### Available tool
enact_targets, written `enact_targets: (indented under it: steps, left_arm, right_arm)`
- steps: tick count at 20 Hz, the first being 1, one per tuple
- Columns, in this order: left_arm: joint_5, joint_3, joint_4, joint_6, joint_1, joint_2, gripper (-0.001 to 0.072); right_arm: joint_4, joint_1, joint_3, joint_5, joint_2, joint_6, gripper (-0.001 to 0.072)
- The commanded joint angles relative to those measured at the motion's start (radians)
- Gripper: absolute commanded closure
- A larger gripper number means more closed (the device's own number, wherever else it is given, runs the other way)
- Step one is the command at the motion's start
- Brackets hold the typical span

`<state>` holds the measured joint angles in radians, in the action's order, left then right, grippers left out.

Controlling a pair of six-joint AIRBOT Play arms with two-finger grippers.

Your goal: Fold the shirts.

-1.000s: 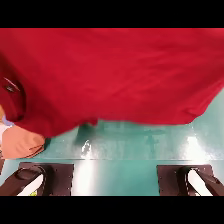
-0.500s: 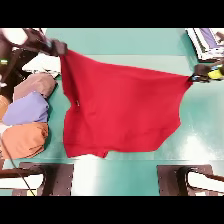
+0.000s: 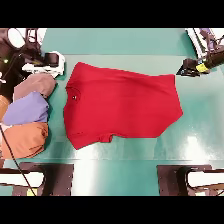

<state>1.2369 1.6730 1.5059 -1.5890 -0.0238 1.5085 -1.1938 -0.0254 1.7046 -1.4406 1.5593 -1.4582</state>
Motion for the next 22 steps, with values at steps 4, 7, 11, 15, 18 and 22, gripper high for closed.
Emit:
enact_targets:
  steps: [4,7,11,15,18,22]
  left_arm:
    - [0.124,-0.457,-0.053,0.026,0.03,-0.254,0.0221]
    - [0.092,-0.761,-0.164,0.026,0.03,-0.417,0.022]
    - [0.018,-1.046,-0.328,0.026,0.03,-0.547,0.022]
    - [-0.06,-1.163,-0.413,0.031,0.03,-0.555,0.0221]
    - [-0.116,-1.17,-0.48,0.076,0.03,-0.555,0.0228]
    - [-0.138,-1.17,-0.489,0.086,0.03,-0.555,0.068]
  right_arm:
    - [0.071,0.025,-0.289,-0.028,-0.2,0.04,0.0386]
    - [0.112,0.051,-0.427,-0.016,-0.304,0.047,0.0386]
    - [0.113,0.116,-0.586,-0.007,-0.416,0.046,0.0217]
    - [0.113,0.194,-0.735,0.005,-0.497,0.046,0.0218]
    - [0.113,0.232,-0.825,0.027,-0.528,0.046,0.0221]
    - [0.103,0.234,-0.945,0.063,-0.532,0.045,0.0221]
